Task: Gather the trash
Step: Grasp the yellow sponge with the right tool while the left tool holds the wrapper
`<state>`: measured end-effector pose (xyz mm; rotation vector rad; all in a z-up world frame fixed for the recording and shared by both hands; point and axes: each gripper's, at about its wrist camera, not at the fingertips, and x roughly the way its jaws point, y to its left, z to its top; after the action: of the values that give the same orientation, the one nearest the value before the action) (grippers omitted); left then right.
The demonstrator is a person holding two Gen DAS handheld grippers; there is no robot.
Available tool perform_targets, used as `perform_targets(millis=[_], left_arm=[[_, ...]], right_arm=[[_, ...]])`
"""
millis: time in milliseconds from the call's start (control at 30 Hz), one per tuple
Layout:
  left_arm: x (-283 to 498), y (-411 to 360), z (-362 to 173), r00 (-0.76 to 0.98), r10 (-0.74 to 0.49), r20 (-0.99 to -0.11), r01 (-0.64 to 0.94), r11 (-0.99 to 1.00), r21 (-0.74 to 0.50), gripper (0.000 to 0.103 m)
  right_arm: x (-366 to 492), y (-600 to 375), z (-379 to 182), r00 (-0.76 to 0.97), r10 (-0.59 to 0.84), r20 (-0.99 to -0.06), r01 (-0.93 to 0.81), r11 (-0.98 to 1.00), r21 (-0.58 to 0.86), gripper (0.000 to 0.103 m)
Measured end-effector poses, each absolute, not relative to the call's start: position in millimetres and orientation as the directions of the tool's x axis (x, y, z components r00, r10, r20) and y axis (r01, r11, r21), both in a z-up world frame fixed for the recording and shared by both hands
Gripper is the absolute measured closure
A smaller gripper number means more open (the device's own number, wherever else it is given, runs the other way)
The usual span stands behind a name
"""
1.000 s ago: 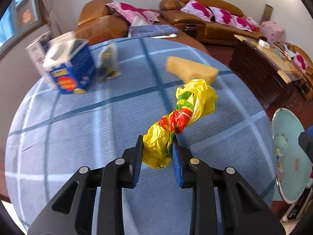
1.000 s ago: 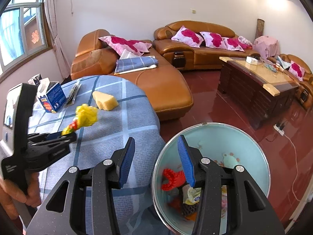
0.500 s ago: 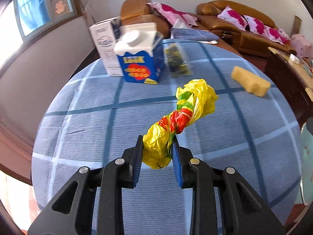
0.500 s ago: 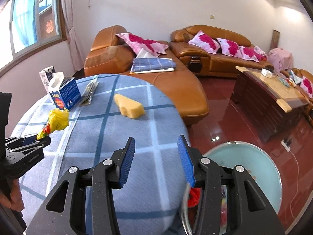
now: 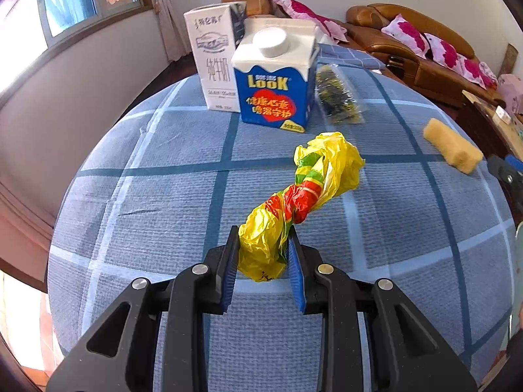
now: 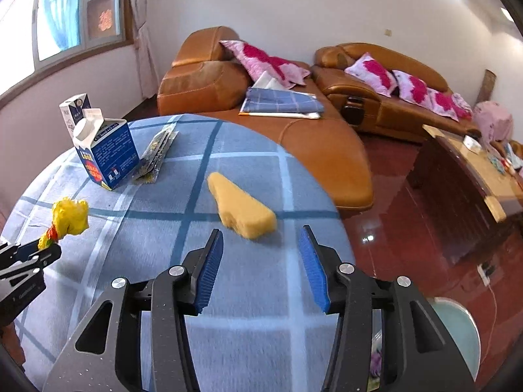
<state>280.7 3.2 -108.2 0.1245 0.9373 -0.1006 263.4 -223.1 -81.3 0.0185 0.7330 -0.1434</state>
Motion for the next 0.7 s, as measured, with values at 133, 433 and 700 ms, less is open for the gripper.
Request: perform_targets(millis=[133,433,700], left_arm=[[287,3,-111,0.583,-0.032,-0.812,0.138,0.989,0.060,0.075],[293,3,-116,0.570,-0.047,-0.820,0.134,0.990,0.036,0.075],[280,3,-102,0.601,-0.040,-0.798,0.127,0.991,0.046,0.075]], right_arm=[[290,-222,-88,0.726,-0.100,-0.681,0.092,0.995,-0.047,0.051],[315,-224,-108,0.653,-0.077,-0.753,0.039,0.997,-0.068,0.067],[276,-215,-91,0.689,-0.099,-0.718,0.100,0.994,-0.042,0.073]])
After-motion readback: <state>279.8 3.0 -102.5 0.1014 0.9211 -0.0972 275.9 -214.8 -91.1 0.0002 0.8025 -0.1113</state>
